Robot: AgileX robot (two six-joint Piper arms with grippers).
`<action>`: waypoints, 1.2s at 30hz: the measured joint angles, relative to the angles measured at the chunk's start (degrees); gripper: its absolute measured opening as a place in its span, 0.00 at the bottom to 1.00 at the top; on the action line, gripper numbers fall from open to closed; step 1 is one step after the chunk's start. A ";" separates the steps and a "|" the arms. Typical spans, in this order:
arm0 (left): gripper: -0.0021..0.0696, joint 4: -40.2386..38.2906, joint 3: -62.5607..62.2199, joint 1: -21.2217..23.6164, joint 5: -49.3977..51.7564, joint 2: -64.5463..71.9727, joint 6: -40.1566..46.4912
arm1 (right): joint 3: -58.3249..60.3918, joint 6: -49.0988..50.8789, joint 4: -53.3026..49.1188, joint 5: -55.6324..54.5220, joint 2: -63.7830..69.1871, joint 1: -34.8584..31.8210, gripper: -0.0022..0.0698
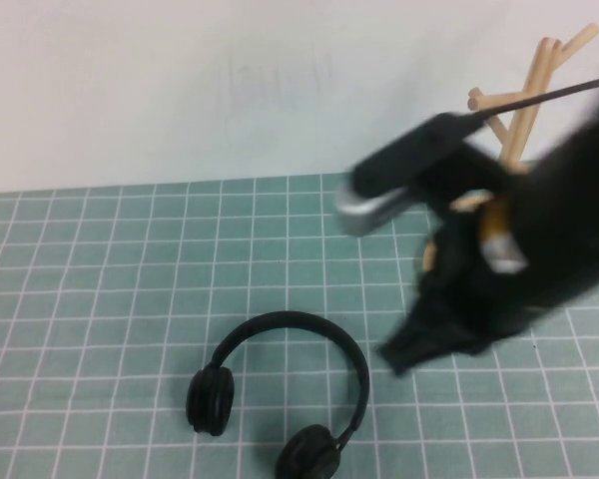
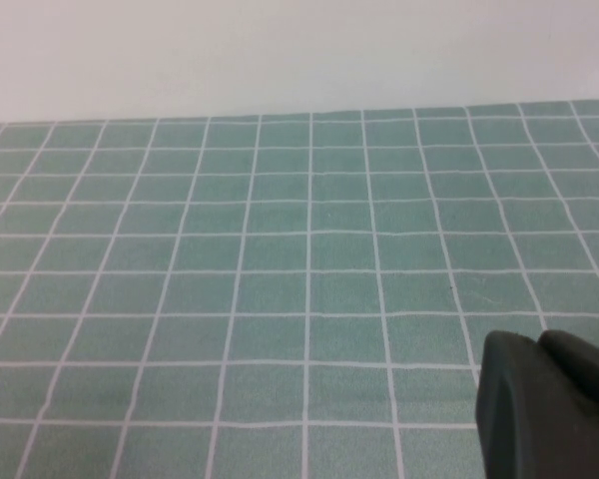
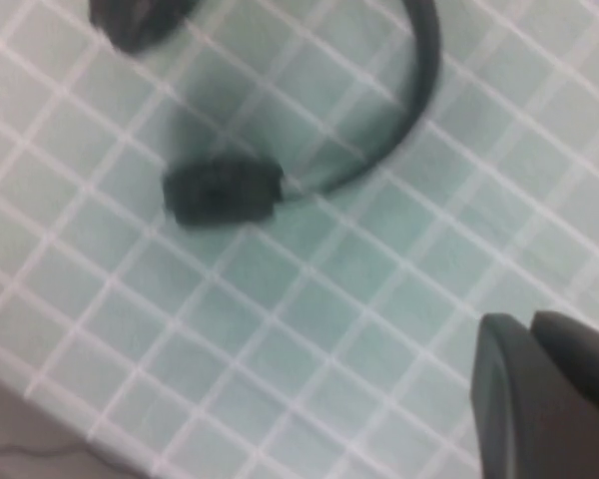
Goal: Take out the headphones from the headphone stand
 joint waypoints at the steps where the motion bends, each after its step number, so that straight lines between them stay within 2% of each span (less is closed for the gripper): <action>1: 0.02 0.00 0.00 0.00 0.00 0.00 0.00 | 0.03 0.00 -0.02 0.86 -1.28 0.00 0.02; 12: 0.02 0.00 0.00 0.00 0.00 0.00 0.00 | -0.03 -0.64 -6.49 0.81 -6.61 0.00 0.02; 15: 0.02 0.00 0.00 0.00 0.00 0.00 0.00 | 1.83 -0.64 -7.91 -4.41 -10.02 -2.94 0.02; 19: 0.02 0.00 0.00 0.00 0.00 0.00 0.00 | 11.30 -2.18 -5.93 -21.49 -19.76 -12.60 0.02; 23: 0.02 0.00 0.00 0.00 0.00 0.00 0.00 | 29.31 -5.71 -2.77 -36.98 -31.21 -26.03 0.02; 27: 0.02 0.00 0.00 0.00 0.00 0.00 0.00 | 48.45 -6.04 -5.97 -54.30 -42.70 -38.16 0.02; 32: 0.02 0.00 0.00 0.00 0.00 0.00 0.00 | 65.44 -5.94 -1.53 -67.09 -57.57 -48.98 0.02; 36: 0.02 0.00 0.00 0.00 0.00 0.00 0.00 | 73.60 -5.94 0.55 -74.17 -66.15 -54.19 0.02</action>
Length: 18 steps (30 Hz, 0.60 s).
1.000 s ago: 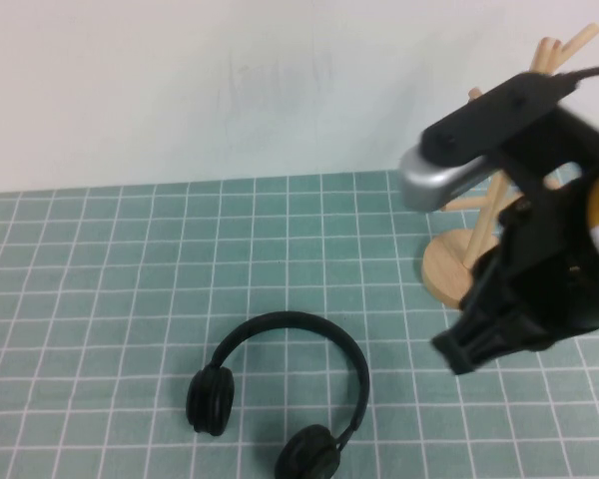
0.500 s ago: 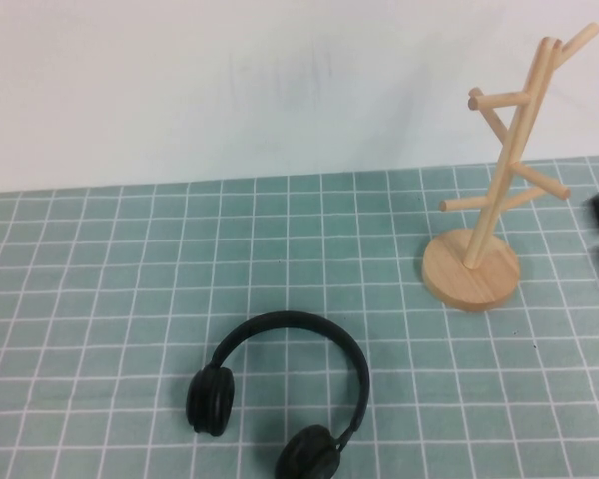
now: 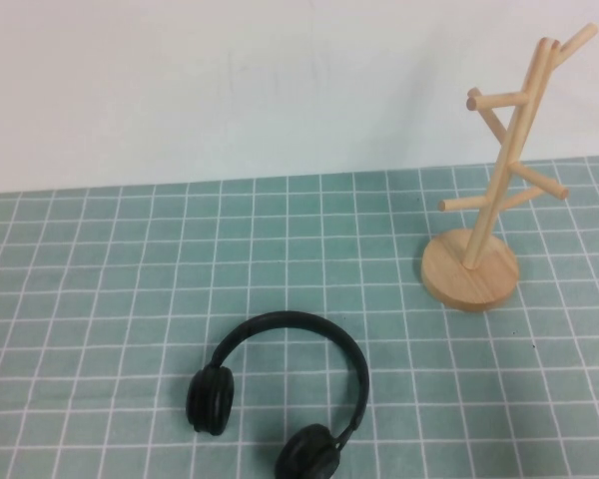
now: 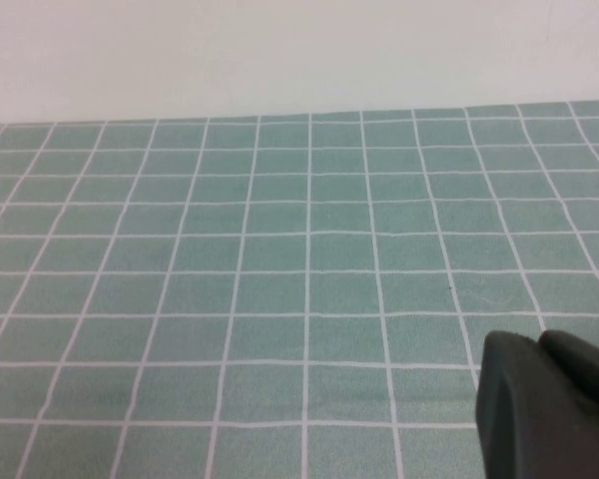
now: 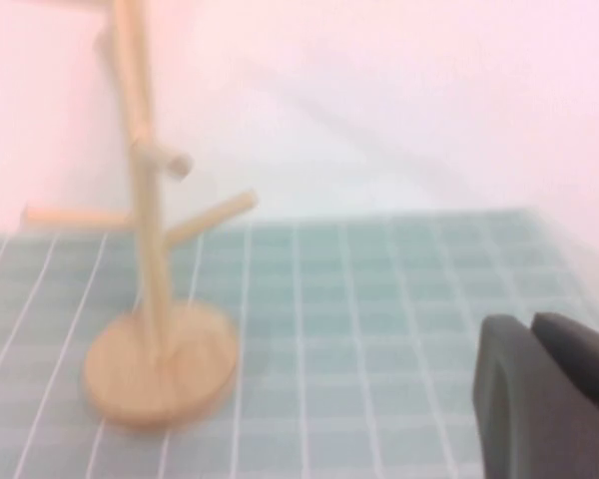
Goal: Take out the headphones from the headphone stand
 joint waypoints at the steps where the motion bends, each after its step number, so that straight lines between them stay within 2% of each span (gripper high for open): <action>1: 0.02 0.00 0.00 0.00 0.00 0.00 0.00 | 1.40 0.00 0.00 -1.13 -1.58 -0.87 0.02; 5: 0.02 0.00 0.00 0.00 0.00 0.00 0.00 | 6.70 0.00 -0.11 -2.56 -8.71 -2.90 0.02; 7: 0.02 0.00 0.00 0.00 0.00 0.00 0.00 | 6.32 0.00 0.16 3.00 -11.31 -2.89 0.02; 18: 0.02 0.00 0.00 0.00 0.00 0.00 0.00 | 6.54 0.00 -0.07 14.86 -11.45 -3.03 0.02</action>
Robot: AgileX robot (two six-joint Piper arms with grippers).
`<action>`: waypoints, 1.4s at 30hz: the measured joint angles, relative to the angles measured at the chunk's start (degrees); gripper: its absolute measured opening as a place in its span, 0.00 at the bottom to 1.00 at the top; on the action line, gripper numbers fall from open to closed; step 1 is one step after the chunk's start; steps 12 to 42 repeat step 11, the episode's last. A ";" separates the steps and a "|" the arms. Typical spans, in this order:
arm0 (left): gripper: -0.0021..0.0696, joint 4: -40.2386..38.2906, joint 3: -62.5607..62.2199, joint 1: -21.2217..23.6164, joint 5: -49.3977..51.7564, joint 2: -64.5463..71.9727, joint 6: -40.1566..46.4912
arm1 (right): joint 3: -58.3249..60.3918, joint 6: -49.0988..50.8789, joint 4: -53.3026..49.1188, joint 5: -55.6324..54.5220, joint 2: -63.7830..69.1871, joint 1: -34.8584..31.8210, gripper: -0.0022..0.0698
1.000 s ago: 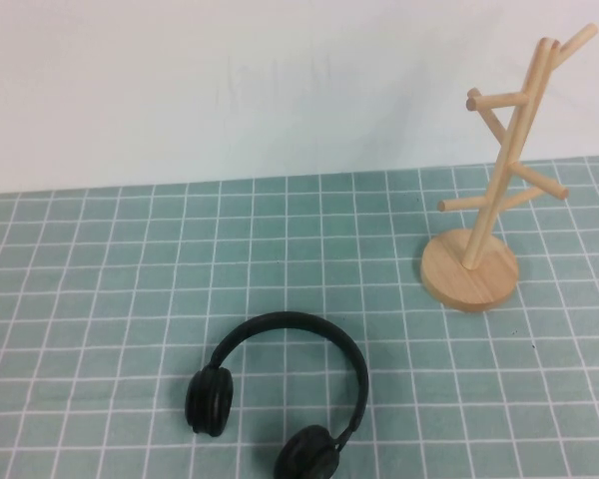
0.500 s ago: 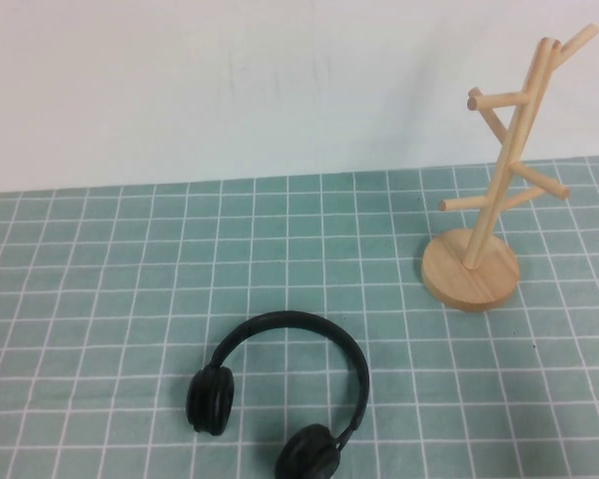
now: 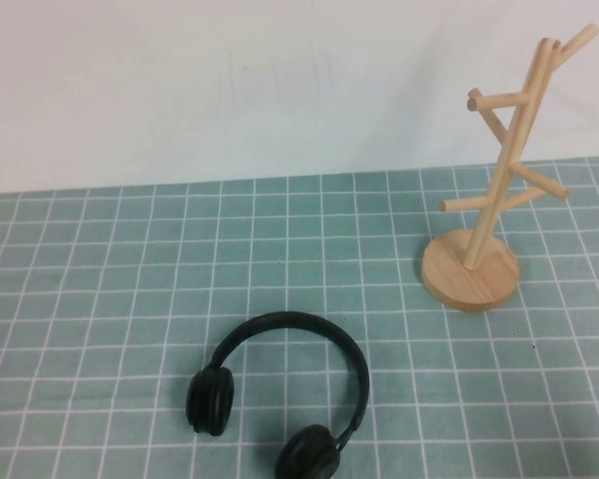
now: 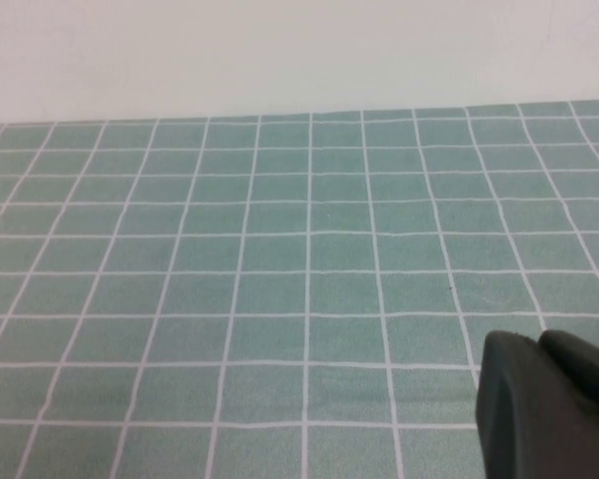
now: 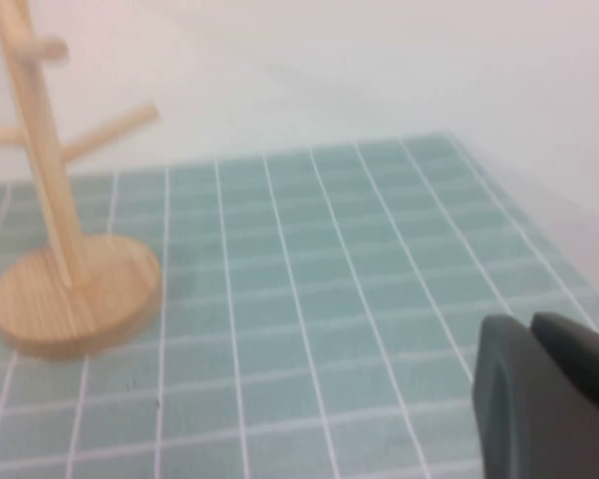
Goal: Take out the headphones from the headphone stand
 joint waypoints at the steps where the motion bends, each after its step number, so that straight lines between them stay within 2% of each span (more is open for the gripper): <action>1: 0.02 0.00 0.00 0.00 0.00 0.00 0.00 | 0.00 0.00 0.00 0.00 0.00 0.00 0.02; 6: 0.02 0.00 0.00 0.00 0.00 0.00 0.00 | 0.00 -0.08 -3.29 1.67 0.00 0.00 0.02; 11: 0.02 0.00 0.00 0.00 0.00 0.00 0.00 | 0.00 -3.36 1.60 4.09 0.00 0.00 0.02; 42: 0.02 0.00 0.00 0.00 0.00 0.00 0.00 | 0.00 -3.36 1.60 4.09 0.00 0.00 0.02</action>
